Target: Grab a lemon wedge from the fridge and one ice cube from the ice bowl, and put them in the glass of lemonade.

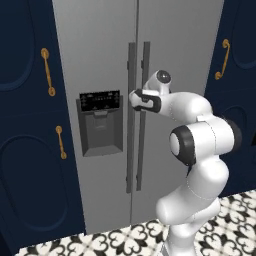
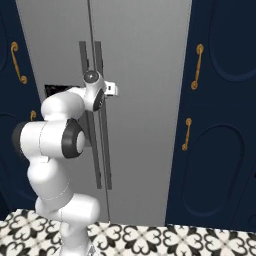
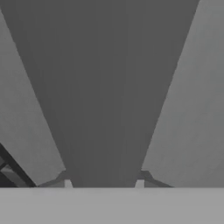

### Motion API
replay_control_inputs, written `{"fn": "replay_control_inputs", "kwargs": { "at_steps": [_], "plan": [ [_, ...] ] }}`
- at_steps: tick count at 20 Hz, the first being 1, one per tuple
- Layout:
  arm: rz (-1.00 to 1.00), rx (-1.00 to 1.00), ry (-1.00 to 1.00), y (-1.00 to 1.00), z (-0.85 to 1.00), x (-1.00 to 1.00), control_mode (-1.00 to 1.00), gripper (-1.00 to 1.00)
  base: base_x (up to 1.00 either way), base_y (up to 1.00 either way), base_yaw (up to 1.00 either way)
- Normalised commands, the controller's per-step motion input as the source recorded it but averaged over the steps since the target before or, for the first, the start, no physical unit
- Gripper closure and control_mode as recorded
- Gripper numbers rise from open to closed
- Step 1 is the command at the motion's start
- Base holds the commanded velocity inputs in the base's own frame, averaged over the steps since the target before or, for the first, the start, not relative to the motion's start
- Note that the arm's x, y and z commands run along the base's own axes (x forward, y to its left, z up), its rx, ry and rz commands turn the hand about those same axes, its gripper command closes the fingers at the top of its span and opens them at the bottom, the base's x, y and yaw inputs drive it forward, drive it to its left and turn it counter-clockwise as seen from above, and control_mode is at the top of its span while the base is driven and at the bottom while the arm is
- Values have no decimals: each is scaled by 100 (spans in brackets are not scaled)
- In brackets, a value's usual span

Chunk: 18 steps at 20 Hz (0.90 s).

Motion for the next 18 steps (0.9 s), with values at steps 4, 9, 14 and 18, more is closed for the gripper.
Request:
{"fn": "replay_control_inputs", "kwargs": {
  "at_steps": [4,9,14,18],
  "plan": [
    [-17,1,0,-52,1,-4,-100,100,0,0,0],
    [-23,11,3,-74,16,-24,-100,100,0,0,0],
    [-17,20,13,-87,29,-56,-100,100,0,0,0],
    [-13,22,14,-99,35,-76,-100,100,0,0,0]
  ]
}}
